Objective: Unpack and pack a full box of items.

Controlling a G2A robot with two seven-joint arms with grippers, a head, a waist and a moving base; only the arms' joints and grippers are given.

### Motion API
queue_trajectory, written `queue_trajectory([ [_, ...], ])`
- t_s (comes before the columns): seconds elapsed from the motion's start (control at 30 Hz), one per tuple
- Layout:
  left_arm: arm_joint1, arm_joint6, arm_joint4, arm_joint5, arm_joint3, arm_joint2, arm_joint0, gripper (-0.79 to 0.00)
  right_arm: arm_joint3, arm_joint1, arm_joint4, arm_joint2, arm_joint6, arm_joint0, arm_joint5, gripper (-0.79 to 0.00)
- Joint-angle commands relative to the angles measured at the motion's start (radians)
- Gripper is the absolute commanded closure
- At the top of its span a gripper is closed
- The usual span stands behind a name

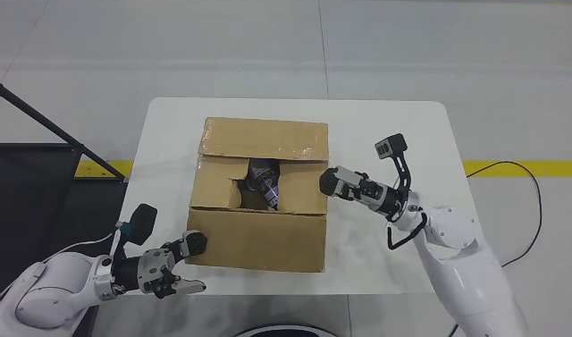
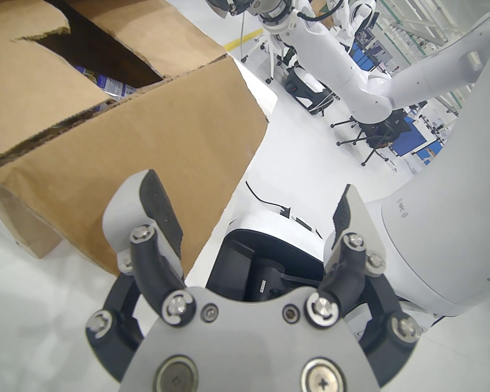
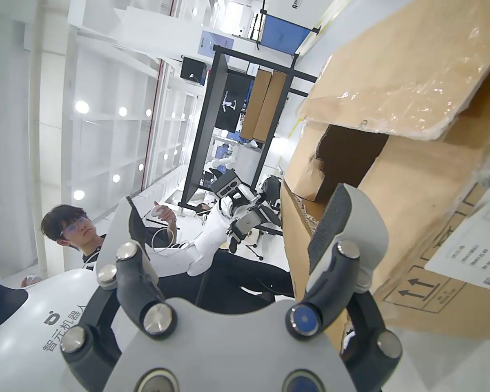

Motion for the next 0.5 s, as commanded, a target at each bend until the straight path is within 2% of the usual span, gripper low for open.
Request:
queue_trajectory([
  [0.0,0.000,0.000,0.000,0.000,0.000,0.000,0.000,-0.785,-0.001,0.000,0.001,0.000,-0.010,-0.005,0.002,-0.785],
  [0.13,0.000,0.000,0.000,0.000,0.000,0.000,0.000,-0.785,0.014,-0.003,0.022,-0.011,-0.027,-0.011,0.039,-0.785],
  [0.27,0.000,0.000,0.000,0.000,0.000,0.000,0.000,-0.785,0.040,-0.013,0.047,-0.031,-0.106,0.013,0.074,-0.785],
  [0.47,0.000,0.000,0.000,0.000,0.000,0.000,0.000,-0.785,0.091,-0.025,0.050,-0.069,-0.161,0.072,0.162,-0.785],
])
